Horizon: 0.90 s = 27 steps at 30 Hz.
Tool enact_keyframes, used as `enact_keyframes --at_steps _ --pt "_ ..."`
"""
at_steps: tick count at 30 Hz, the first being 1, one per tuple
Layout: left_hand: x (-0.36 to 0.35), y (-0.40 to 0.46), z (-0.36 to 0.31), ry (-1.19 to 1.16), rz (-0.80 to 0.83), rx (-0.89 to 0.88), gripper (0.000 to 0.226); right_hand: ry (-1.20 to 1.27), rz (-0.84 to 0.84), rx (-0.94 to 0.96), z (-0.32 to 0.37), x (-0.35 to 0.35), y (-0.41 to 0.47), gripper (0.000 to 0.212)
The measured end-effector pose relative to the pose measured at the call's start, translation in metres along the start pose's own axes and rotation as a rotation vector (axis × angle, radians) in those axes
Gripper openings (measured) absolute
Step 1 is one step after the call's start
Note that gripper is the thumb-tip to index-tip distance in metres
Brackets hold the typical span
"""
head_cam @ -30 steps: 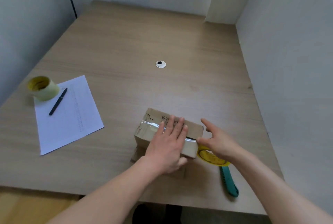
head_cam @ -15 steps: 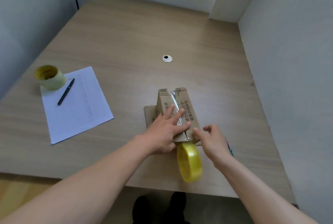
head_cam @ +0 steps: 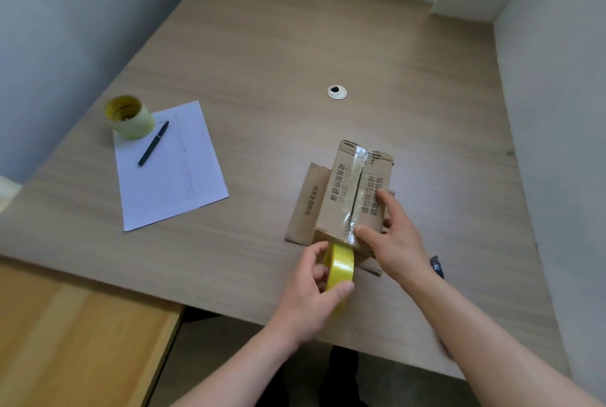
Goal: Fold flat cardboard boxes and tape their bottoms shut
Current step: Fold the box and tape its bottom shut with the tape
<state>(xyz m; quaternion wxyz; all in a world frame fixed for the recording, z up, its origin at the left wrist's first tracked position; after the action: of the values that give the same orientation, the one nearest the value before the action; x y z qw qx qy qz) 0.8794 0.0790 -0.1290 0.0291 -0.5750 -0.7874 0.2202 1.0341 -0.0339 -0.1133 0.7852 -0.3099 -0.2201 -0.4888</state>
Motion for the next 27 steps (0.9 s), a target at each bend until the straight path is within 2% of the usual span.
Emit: enact_keyframes --at_steps 2,7,11,14,16,17,18,20,22,24,27 --pt "-0.005 0.003 0.001 -0.029 -0.039 0.025 0.065 -0.016 -0.003 0.011 0.001 0.0 0.002 0.08" --pt "-0.006 0.022 -0.004 -0.042 -0.112 0.135 0.04 -0.026 0.013 0.028 0.002 0.003 0.005 0.083" --pt "-0.013 0.035 -0.001 -0.133 -0.241 0.217 0.003 -0.024 0.029 0.038 0.001 0.004 0.007 0.082" --pt "-0.011 0.048 0.005 -0.062 -0.316 0.197 0.016 0.085 0.048 0.093 -0.014 0.012 -0.001 0.074" --pt "-0.011 0.051 0.004 -0.019 -0.32 0.173 0.019 0.075 -0.152 0.027 -0.044 0.024 -0.017 0.068" --pt "-0.012 0.052 0.005 -0.014 -0.322 0.155 0.021 -0.026 -0.243 -0.073 -0.065 0.031 -0.028 0.069" --pt "-0.012 0.052 0.005 -0.007 -0.325 0.137 0.023 -0.178 -0.265 -0.188 -0.088 0.037 -0.04 0.072" --pt "-0.013 0.05 0.006 0.009 -0.34 0.114 0.025 -0.52 -0.141 -0.365 -0.129 0.04 -0.068 0.079" --pt "-0.013 0.048 0.007 0.007 -0.345 0.098 0.024 -0.696 -0.041 -0.388 -0.154 0.035 -0.087 0.068" --pt "-0.014 0.047 0.006 0.013 -0.34 0.08 0.021 -0.62 -0.103 -0.373 -0.158 0.033 -0.093 0.051" --pt "-0.014 0.047 0.004 0.06 -0.337 0.05 0.026 -0.18 -0.327 -0.266 -0.14 0.034 -0.1 0.037"
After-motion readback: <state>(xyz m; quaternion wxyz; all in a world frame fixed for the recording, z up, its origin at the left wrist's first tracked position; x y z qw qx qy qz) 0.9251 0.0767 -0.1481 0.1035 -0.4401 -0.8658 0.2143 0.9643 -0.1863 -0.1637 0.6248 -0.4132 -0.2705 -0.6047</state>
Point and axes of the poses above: each hand's wrist, its own y-axis towards the middle knuckle, its own x-axis out of the back of the hand, z = x × y, the point moved 1 cm from there along y, towards the middle knuckle, and after that the axes turned 11 degrees about -y, right-handed, at the moved point
